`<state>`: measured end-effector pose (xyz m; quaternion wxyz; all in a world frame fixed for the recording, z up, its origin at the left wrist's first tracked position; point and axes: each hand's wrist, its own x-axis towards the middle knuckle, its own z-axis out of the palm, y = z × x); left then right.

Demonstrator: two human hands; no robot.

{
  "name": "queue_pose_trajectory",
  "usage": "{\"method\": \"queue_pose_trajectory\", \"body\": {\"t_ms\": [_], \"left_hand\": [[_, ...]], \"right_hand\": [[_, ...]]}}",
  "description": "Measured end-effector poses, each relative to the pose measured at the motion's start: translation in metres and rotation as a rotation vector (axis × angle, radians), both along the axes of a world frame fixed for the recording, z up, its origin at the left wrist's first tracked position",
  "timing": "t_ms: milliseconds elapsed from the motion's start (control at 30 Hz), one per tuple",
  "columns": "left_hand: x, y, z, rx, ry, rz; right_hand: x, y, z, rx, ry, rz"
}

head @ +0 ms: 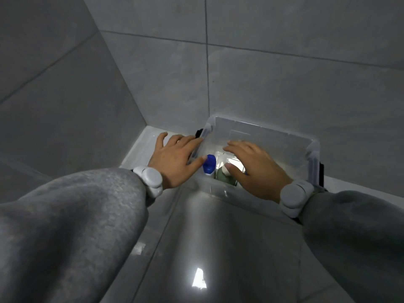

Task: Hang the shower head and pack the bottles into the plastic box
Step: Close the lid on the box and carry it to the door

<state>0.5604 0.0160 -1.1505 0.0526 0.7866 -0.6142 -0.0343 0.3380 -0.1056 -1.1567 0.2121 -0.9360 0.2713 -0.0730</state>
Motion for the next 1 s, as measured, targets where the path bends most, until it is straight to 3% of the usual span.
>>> {"method": "queue_pose_trajectory", "body": {"t_ms": [167,367,567,1000], "left_hand": [[0.047,0.016,-0.01,0.022,-0.025,0.124],[0.093,0.034,-0.032,0.135,-0.023,0.256],[0.131,0.055,-0.067,0.416,-0.073,0.229],[0.136,0.038,-0.117,0.601,0.003,0.189]], "right_hand": [[0.052,0.01,0.005,0.019,0.032,0.038],[0.119,0.022,0.002,-0.103,0.061,0.095],[0.159,0.049,-0.019,-0.145,0.122,0.154],[0.175,0.045,-0.036,-0.177,0.057,0.132]]}}
